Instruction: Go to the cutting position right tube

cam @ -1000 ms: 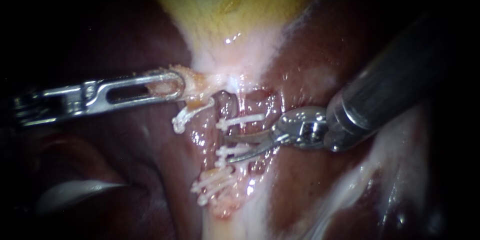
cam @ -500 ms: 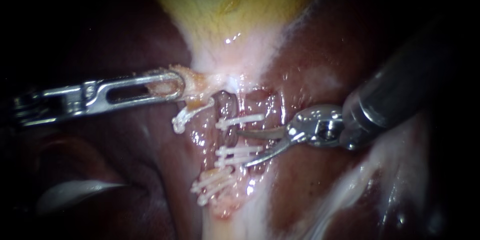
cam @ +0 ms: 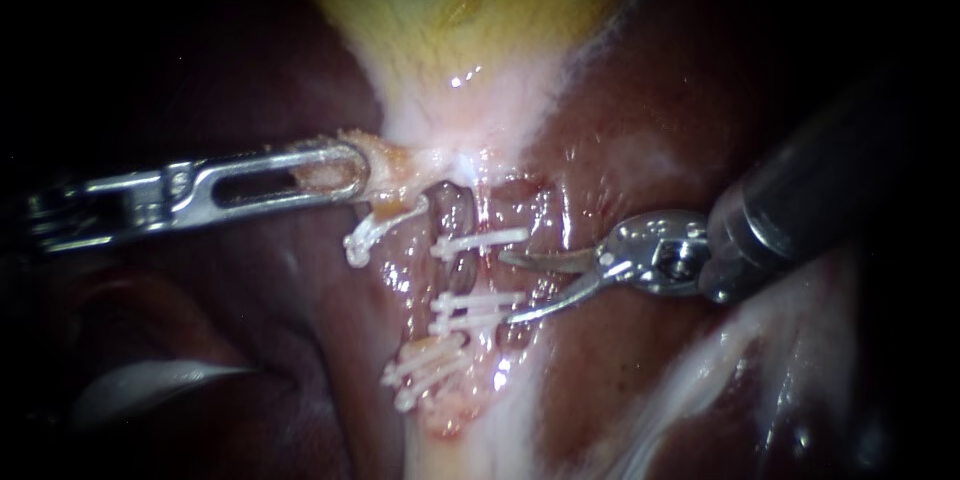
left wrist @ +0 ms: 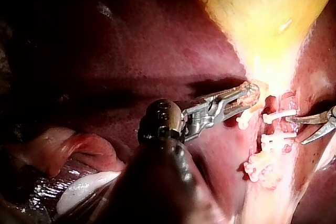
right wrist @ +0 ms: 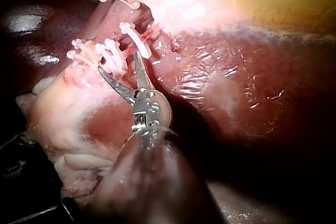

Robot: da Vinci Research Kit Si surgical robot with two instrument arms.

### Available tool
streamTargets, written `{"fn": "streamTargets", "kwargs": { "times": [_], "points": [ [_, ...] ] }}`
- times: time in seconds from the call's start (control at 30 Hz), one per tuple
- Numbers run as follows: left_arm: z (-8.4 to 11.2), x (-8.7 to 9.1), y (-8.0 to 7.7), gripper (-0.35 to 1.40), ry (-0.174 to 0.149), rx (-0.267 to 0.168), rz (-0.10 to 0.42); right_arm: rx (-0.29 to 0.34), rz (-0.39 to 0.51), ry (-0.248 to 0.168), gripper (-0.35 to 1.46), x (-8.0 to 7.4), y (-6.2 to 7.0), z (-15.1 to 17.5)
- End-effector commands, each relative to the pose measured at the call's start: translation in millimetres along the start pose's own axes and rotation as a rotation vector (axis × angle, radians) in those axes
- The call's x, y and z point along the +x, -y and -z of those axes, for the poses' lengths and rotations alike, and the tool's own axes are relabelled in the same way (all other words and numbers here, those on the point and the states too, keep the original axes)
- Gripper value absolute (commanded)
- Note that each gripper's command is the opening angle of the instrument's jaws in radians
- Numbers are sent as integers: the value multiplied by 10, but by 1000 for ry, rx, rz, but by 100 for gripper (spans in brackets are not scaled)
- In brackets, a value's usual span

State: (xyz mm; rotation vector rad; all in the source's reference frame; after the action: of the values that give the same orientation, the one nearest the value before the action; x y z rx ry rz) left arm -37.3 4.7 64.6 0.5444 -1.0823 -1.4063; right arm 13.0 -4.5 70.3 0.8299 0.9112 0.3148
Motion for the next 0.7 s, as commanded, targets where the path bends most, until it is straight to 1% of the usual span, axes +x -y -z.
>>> {"fn": "streamTargets", "kwargs": {
  "times": [0.03,0.27,0.47,0.7],
  "points": [
    [0,0,0,-35,0,1,0,1,-3,2,124,-1,-2,-2],
    [0,0,0,-35,0,0,0,-5,-59,1,133,-5,-8,-9],
    [0,0,0,-35,0,0,0,-13,-77,-1,136,-3,-11,-16],
    [0,0,1,-35,0,0,0,-5,-84,4,138,1,-12,-28]
  ]
}}
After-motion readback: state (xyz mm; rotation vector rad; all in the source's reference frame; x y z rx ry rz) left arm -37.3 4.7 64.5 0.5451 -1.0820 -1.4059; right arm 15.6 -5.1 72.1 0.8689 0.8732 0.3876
